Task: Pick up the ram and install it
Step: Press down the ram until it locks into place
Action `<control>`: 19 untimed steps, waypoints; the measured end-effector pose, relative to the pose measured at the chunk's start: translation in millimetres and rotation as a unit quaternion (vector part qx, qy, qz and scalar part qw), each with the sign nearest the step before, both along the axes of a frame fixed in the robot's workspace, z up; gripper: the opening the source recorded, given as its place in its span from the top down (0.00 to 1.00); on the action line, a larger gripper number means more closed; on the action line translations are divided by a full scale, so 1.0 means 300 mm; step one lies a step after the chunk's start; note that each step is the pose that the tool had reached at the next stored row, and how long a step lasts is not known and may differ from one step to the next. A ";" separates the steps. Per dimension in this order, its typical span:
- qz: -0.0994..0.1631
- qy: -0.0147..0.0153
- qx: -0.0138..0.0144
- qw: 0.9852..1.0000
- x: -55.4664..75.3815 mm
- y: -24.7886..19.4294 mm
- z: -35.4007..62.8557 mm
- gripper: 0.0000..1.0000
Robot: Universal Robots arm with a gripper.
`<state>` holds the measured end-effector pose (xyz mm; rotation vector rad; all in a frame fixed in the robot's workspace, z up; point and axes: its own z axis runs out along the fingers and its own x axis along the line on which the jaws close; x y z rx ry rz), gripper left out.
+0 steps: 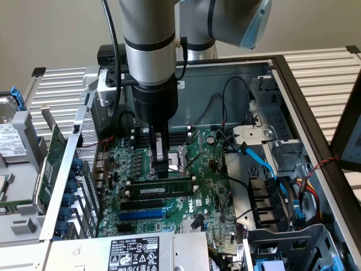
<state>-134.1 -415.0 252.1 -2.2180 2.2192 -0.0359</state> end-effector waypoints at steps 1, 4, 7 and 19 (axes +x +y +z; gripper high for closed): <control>0.000 0.000 0.000 1.000 0.000 0.000 0.000 0.80; 0.000 0.002 0.000 1.000 0.001 0.000 0.000 0.87; 0.000 0.007 0.000 1.000 0.005 0.000 -0.001 0.89; -0.006 0.015 0.000 1.000 0.010 0.007 -0.041 0.89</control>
